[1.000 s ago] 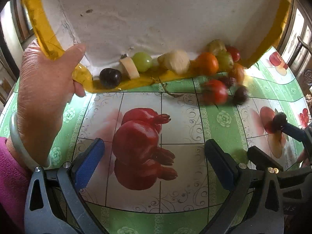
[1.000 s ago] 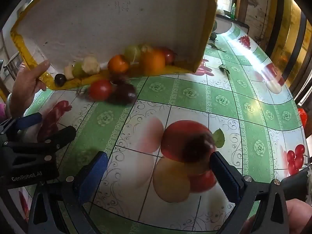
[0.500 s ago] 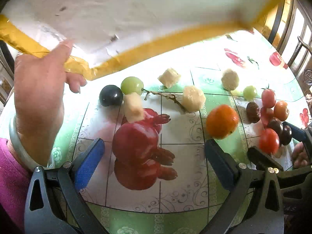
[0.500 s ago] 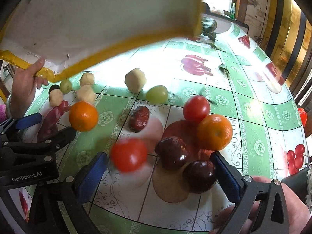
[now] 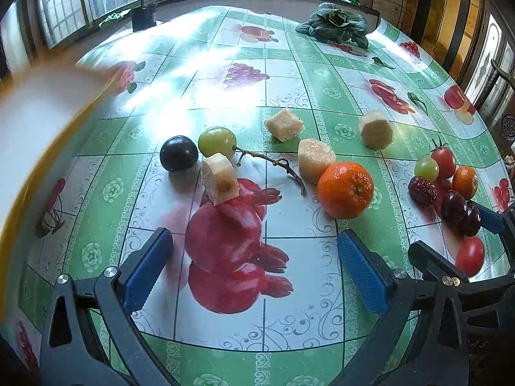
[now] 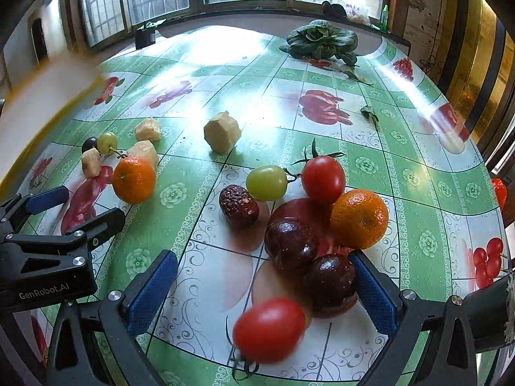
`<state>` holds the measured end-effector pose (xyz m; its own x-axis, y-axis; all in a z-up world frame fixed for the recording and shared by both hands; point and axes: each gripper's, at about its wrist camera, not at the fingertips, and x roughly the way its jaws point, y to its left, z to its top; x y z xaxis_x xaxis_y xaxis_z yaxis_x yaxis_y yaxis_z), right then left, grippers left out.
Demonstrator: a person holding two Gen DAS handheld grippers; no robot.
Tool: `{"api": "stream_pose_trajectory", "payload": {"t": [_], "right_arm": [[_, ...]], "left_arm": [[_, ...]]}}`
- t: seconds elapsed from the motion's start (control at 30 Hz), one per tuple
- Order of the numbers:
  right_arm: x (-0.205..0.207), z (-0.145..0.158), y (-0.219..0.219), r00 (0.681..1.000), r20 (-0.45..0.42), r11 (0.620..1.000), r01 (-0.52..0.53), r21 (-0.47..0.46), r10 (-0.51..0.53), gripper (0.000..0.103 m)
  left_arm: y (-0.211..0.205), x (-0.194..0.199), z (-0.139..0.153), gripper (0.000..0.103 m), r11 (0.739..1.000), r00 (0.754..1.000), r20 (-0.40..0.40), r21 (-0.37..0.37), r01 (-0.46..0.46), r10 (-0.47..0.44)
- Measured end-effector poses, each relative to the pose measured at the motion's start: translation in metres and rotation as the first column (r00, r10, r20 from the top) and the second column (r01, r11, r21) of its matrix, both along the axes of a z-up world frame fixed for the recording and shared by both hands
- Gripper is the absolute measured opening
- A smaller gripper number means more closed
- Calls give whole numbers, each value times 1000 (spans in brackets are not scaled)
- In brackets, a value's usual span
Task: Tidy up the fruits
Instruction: 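Tip the white yellow-rimmed tray to pour fruits out, then set it down, then move the left tool to a red tomato while the right tool reaches a dark plum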
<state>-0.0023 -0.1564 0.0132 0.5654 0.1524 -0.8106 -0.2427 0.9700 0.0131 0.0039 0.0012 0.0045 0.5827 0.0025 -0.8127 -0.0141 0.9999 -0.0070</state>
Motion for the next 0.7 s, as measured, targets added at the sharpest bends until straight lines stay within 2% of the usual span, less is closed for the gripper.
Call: {"api": "stream_pose_trajectory", "payload": {"t": [0.7], "right_arm": [[0, 1, 1, 1000, 0, 1000, -4, 1, 4, 103]], "left_arm": [[-1, 0, 0, 103, 1000, 1000, 1, 0, -2, 2]]}}
